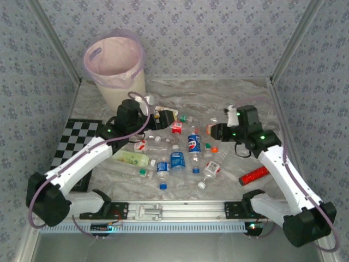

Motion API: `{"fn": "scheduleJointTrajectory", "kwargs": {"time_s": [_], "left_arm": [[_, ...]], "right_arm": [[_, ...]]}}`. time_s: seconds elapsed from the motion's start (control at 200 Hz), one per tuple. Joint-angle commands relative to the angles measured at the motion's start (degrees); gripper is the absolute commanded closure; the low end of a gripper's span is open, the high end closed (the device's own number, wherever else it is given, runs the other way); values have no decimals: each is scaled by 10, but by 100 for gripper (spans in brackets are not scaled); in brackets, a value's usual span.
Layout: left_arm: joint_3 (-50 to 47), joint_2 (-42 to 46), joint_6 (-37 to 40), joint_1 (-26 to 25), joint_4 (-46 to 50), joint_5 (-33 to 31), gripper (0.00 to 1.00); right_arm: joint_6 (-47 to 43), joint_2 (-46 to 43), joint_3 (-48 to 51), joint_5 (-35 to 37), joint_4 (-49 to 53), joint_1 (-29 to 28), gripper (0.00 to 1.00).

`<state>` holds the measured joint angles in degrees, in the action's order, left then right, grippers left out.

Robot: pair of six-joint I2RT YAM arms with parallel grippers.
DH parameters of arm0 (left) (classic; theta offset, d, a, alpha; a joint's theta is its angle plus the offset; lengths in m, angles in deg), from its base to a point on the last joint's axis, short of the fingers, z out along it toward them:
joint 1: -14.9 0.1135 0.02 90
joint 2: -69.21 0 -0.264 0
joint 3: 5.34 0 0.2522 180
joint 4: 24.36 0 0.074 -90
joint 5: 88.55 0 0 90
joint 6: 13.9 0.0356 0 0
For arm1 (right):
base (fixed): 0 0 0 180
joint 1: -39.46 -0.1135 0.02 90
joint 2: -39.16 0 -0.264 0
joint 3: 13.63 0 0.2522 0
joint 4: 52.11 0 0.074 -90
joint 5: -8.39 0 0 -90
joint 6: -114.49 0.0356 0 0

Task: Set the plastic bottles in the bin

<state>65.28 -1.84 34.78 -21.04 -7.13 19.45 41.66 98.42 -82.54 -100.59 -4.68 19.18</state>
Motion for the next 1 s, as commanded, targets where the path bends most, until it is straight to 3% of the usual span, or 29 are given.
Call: {"fn": "scheduleJointTrajectory", "kwargs": {"time_s": [0.0, 0.205, 0.715, 0.785, 0.875, 0.994], "left_arm": [[17, -19, -34, -15, -97, 88, 6], [12, -57, -63, -38, -144, 123, 14], [19, -78, -39, -50, -120, 111, 38], [17, -82, -42, -49, -128, 110, 38], [21, -90, -45, -49, -122, 110, 28], [25, -93, -43, -49, -123, 107, 29]], "right_arm": [[-53, 2, 2, -67, -75, -65, 58], [-78, 36, -17, -65, -86, -119, 63], [-48, 54, -14, -48, -175, -139, 69], [-48, 55, -14, -51, -182, -141, 69], [-45, 55, -14, -57, -195, -146, 69], [-53, 59, -22, -45, -188, -147, 69]]}}
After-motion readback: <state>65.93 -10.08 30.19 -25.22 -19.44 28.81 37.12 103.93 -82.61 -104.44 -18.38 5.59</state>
